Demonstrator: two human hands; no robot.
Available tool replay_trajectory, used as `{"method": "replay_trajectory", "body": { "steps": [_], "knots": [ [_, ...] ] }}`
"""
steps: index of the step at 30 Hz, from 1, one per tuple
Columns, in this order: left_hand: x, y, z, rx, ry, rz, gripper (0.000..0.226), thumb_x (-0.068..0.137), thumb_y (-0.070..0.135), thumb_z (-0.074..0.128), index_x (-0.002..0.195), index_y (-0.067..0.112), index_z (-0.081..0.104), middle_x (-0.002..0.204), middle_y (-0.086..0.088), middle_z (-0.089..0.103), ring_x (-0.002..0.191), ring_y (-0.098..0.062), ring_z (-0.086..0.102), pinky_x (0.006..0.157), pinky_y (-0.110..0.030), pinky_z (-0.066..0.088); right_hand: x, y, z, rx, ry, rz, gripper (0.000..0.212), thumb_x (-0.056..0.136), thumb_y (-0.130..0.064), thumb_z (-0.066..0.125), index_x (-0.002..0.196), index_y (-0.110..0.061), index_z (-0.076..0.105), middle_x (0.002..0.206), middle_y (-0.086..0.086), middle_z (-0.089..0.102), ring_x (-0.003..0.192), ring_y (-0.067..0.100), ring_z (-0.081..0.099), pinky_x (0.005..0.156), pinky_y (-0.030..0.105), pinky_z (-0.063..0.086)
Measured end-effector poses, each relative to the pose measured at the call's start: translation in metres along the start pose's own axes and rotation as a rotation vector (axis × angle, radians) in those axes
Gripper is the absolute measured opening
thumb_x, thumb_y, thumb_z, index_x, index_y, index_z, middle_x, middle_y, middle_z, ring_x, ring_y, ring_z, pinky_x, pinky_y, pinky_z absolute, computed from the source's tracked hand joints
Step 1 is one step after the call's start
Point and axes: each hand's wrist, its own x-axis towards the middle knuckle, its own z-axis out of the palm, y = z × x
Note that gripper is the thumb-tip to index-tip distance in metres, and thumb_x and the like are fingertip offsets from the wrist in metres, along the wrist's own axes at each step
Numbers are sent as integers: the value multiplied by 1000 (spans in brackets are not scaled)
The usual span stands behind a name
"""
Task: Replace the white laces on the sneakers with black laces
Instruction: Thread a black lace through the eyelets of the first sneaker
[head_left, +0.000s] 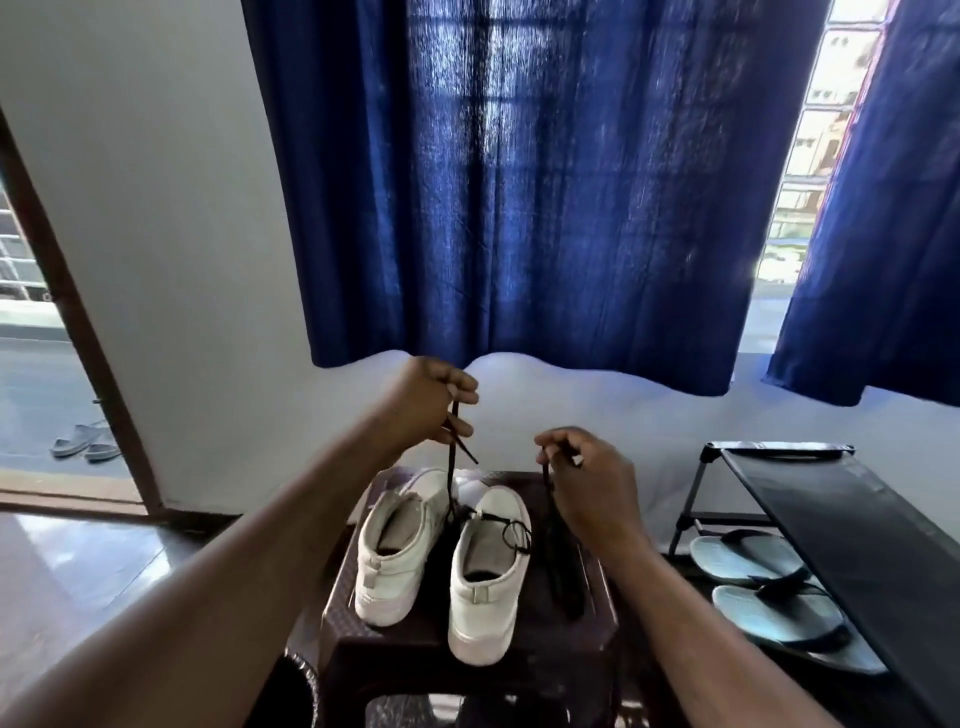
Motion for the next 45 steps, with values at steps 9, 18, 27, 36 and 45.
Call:
{"method": "replay_trajectory", "body": {
  "steps": [9, 18, 27, 36, 45],
  "knots": [
    [-3, 142, -36, -139, -18, 287, 39, 103, -12, 36, 123, 1, 66, 121, -13, 73, 79, -29, 74, 54, -31, 59, 95, -153, -103, 294, 59, -185, 14, 97, -13, 69, 87, -22, 73, 77, -3, 78, 68, 10, 71, 55, 28, 54],
    [5, 262, -67, -130, 131, 510, 13, 105, 12, 60, 104, 12, 73, 90, -3, 80, 63, -21, 73, 53, -28, 56, 124, -279, -180, 368, 35, -293, 6, 97, -17, 71, 95, -14, 75, 86, 3, 80, 53, 13, 61, 48, 22, 40],
    [-21, 293, -63, -88, 85, 393, 31, 108, 12, 42, 113, 14, 72, 83, -6, 59, 67, -13, 50, 52, -21, 38, 114, -296, -181, 517, -38, -239, 12, 100, -6, 64, 107, -12, 72, 92, 2, 81, 70, 17, 74, 55, 27, 38],
    [-17, 296, -75, -204, 135, 491, 10, 96, 21, 75, 95, 12, 70, 86, 3, 81, 73, -8, 62, 51, -18, 41, 113, -283, -178, 684, 77, -178, 8, 97, -19, 73, 100, -22, 80, 90, -5, 76, 72, 9, 65, 57, 25, 40],
    [-21, 297, -71, -248, 122, 429, 17, 103, 29, 65, 101, 18, 79, 87, 6, 76, 90, -13, 58, 73, -30, 42, 116, -288, -179, 809, 62, -121, 12, 90, -19, 80, 102, -19, 77, 95, -1, 80, 72, 7, 59, 58, 23, 38]
  ]
}}
